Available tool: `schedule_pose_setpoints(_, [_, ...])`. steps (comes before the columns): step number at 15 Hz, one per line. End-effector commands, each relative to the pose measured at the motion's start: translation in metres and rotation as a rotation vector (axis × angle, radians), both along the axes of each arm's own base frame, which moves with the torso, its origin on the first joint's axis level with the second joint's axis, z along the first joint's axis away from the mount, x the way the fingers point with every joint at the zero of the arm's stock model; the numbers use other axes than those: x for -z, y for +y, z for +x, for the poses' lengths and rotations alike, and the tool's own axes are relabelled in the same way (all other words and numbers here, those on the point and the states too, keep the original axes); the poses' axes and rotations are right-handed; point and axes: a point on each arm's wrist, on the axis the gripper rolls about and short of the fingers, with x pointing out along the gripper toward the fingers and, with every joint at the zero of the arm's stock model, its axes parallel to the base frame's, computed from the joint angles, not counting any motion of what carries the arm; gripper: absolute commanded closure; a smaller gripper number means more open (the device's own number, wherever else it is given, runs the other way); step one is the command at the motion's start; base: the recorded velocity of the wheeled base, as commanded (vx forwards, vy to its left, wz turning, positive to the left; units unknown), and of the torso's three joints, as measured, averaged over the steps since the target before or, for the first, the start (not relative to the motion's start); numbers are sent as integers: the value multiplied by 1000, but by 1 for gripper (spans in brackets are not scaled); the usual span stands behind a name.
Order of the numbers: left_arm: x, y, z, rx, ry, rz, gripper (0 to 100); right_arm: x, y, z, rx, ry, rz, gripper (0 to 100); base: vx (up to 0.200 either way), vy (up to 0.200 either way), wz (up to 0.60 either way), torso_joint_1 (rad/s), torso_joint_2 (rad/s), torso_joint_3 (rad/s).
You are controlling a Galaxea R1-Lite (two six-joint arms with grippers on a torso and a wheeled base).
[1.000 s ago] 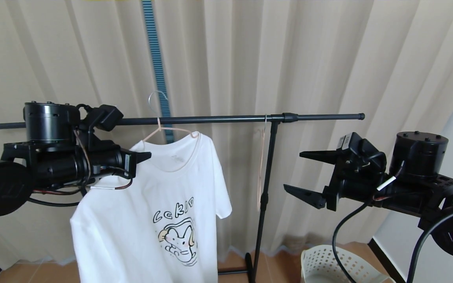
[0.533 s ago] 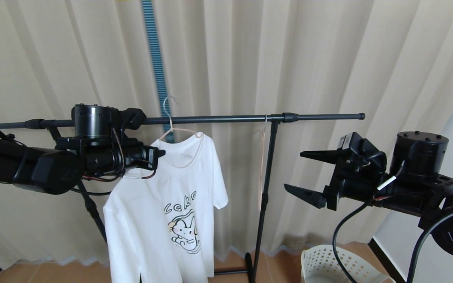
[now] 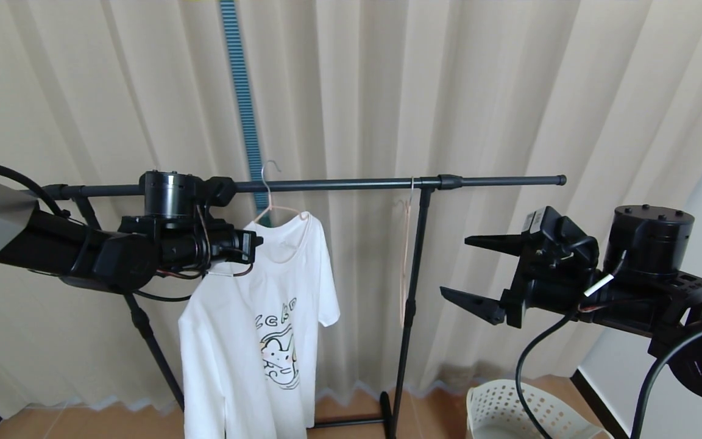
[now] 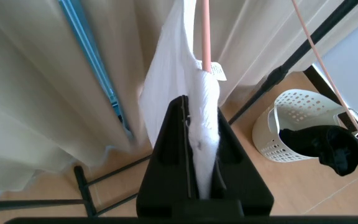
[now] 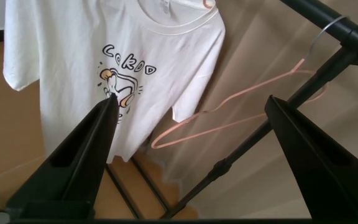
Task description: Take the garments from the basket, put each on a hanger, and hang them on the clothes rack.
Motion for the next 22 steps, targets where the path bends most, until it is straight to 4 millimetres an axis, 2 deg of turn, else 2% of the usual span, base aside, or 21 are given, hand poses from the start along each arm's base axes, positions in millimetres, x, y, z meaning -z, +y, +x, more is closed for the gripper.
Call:
schedule_pose_setpoints(1, [5, -1, 5, -1, 8, 1, 100, 0, 0, 0, -1, 0, 0, 0, 0, 0, 0, 0, 0, 0])
schedule_pose_setpoints(16, [20, -3, 12, -11, 47, -13, 100, 1, 0, 0, -1, 1, -1, 0, 0, 0, 0, 0, 0, 0])
schedule_pose_setpoints(17, [19, -3, 12, -10, 45, -12, 0, 0, 0, 0, -1, 0, 0, 0, 0, 0, 0, 0, 0, 0])
schedule_pose_setpoints(22, [11, -1, 3, -2, 37, -13, 0, 1, 0, 0, -1, 2, -1, 0, 0, 0, 0, 0, 0, 0])
